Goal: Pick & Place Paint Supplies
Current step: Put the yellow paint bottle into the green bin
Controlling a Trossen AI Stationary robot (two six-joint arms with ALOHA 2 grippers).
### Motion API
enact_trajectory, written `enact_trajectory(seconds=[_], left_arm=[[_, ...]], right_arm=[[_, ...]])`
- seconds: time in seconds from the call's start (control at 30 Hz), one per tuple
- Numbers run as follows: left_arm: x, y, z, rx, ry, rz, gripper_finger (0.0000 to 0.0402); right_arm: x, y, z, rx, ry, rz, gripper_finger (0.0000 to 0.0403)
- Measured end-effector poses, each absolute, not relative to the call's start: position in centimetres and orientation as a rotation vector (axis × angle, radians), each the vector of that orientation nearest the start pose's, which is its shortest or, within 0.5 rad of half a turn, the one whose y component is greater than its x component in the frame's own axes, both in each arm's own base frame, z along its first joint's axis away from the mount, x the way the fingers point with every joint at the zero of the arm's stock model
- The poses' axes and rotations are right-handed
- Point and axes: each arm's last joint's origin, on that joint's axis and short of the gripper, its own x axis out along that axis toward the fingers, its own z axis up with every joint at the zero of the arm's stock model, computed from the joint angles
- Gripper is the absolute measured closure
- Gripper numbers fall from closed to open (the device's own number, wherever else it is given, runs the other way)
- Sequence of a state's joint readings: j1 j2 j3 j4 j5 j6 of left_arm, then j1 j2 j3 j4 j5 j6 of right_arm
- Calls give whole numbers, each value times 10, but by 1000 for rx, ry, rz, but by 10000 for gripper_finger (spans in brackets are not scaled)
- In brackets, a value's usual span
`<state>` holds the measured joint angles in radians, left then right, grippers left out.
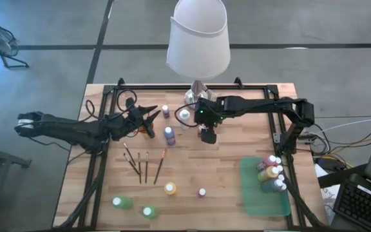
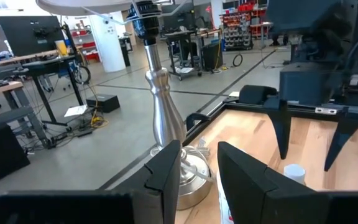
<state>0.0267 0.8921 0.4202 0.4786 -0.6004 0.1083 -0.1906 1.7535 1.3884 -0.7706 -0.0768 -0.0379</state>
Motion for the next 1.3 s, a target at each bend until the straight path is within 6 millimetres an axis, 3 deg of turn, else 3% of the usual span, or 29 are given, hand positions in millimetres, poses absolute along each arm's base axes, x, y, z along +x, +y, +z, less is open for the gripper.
enact_trajectory(seconds=[0.2,0.63,1.3], left_arm=[[191,21,252,100,27,627,289],[191,21,252,100,27,627,289],[191,21,252,99,27,626,289]], right_arm=[[354,-70,244,121,1103,-88,153],[361,-76,220,113,1175,-98,132],[360,-77,218,111,1189,-113,209]])
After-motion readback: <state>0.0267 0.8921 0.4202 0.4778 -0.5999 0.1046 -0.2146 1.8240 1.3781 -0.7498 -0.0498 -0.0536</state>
